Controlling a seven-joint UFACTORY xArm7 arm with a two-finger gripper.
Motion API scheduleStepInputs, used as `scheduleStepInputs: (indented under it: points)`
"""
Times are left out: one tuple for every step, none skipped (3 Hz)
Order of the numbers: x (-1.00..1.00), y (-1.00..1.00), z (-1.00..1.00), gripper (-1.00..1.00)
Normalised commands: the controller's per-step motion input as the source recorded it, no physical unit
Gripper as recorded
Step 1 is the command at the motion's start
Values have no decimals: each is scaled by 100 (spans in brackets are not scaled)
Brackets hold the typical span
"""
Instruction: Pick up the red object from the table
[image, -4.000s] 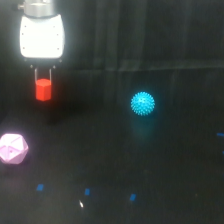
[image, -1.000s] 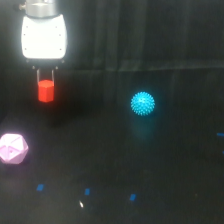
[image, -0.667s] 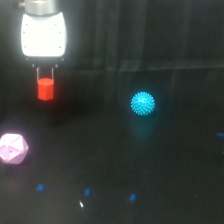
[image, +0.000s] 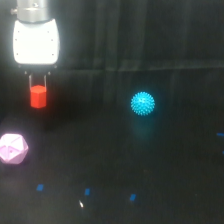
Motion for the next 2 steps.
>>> scheduleStepInputs:
  points:
    - [-1,-8,35,-93]
    - [25,30,38,-100]
